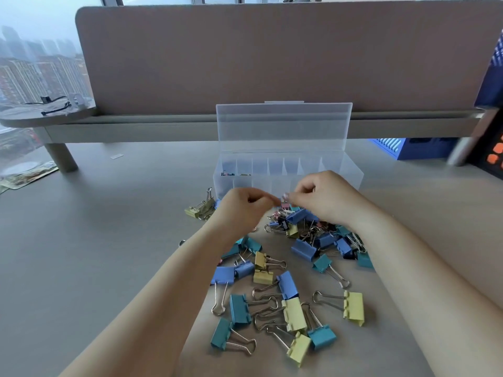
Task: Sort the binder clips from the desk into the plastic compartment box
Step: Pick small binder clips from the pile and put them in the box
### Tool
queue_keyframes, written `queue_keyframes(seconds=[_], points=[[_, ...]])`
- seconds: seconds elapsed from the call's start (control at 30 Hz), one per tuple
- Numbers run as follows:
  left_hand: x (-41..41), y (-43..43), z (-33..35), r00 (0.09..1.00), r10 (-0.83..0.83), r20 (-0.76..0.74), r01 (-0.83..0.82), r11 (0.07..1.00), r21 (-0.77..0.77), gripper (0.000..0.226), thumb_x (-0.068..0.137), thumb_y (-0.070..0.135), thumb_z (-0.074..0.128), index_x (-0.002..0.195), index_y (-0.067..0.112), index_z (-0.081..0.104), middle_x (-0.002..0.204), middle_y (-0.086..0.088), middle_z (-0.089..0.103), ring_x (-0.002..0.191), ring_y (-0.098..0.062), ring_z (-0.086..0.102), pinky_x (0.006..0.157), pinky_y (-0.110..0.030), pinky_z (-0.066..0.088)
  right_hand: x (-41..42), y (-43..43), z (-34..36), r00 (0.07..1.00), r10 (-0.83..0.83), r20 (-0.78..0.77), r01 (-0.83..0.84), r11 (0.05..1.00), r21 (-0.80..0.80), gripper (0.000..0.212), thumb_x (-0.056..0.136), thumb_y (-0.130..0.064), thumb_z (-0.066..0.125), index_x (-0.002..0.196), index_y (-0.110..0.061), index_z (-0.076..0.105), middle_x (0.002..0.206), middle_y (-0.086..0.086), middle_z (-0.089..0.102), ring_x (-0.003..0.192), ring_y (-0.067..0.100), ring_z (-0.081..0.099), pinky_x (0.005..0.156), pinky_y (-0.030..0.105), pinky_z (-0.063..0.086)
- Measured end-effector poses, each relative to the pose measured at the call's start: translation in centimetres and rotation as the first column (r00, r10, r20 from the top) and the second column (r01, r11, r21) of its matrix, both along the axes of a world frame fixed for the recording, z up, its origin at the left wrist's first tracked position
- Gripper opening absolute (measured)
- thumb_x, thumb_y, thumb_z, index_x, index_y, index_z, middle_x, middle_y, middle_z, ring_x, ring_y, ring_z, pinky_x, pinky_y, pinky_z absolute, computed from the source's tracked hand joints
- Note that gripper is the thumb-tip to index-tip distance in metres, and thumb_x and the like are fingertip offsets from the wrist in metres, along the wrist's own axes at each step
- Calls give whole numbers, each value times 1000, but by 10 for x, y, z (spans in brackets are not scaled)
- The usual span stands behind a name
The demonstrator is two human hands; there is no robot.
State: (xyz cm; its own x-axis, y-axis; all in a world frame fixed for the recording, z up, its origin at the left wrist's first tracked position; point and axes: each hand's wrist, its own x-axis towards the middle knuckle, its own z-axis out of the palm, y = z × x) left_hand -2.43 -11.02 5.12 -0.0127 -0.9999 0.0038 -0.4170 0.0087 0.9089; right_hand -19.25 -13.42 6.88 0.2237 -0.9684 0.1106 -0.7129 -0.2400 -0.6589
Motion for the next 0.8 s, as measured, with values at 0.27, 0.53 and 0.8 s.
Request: queue_keyframes(seconds=[0.27,0.53,0.8], points=[[-3,1,-16,886,-4,464,94,981,-171,23,78,44,73,99,34,71,64,13,45,57,-5,43,50,-24,30,-2,2,-1,954,9,-300,-5,1000,13,3,81,-35,70,80,-33,70,88,-10,66,84,14,59,74,31,50],[-11,5,-17,818,4,576,119,977,-176,30,78,52,69,102,35,70,103,8,66,88,-10,57,64,-24,40,-12,-1,6,947,63,-315,-41,996,76,11,82,-18,65,76,-27,65,80,-12,58,70,4,50,57,23,38],[-14,5,-19,797,-27,603,173,967,-185,24,86,40,61,109,40,68,104,14,67,87,-10,59,66,-25,44,-11,0,5,922,76,-379,-48,995,82,5,81,-33,71,85,-35,69,95,-12,61,88,11,56,77,30,49]])
